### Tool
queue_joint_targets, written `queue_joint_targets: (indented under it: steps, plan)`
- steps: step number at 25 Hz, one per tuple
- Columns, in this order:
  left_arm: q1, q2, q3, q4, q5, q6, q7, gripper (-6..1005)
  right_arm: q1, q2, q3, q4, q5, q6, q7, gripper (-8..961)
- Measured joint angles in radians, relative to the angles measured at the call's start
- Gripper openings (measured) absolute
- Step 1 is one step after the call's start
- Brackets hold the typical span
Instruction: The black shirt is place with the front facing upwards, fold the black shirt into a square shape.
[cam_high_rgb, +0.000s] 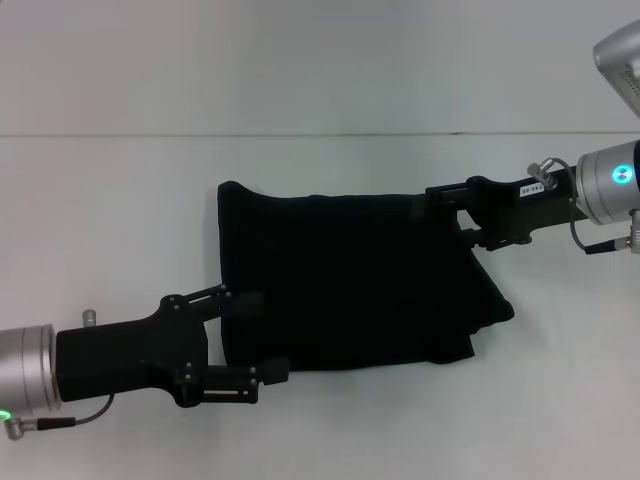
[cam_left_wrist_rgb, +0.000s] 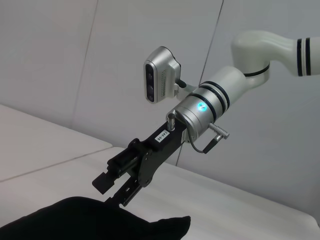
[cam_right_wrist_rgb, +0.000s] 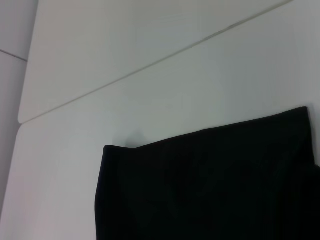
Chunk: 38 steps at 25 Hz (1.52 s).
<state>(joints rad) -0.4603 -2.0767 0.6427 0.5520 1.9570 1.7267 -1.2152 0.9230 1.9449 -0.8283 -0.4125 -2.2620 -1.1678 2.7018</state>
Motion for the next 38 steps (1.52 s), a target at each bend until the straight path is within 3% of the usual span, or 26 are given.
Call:
queue_joint_targets:
  steps: [5,12,15,38]
  plan:
    - [0.001,-0.003,0.001,0.000,0.004,0.003,-0.001,947,-0.015,-0.010,0.003,-0.006,0.009,-0.027,0.000,930]
    - [0.000,-0.004,0.000,0.000,0.006,0.008,-0.002,948,-0.046,-0.047,0.071,-0.012,0.013,-0.063,0.000,929]
    - [0.000,-0.005,0.000,0.000,0.007,0.007,-0.002,948,-0.054,-0.053,0.101,-0.012,0.013,-0.091,-0.005,929]
    - [-0.009,-0.006,0.000,-0.011,0.008,-0.004,0.000,948,-0.072,-0.015,0.092,0.000,0.004,-0.143,-0.055,927]
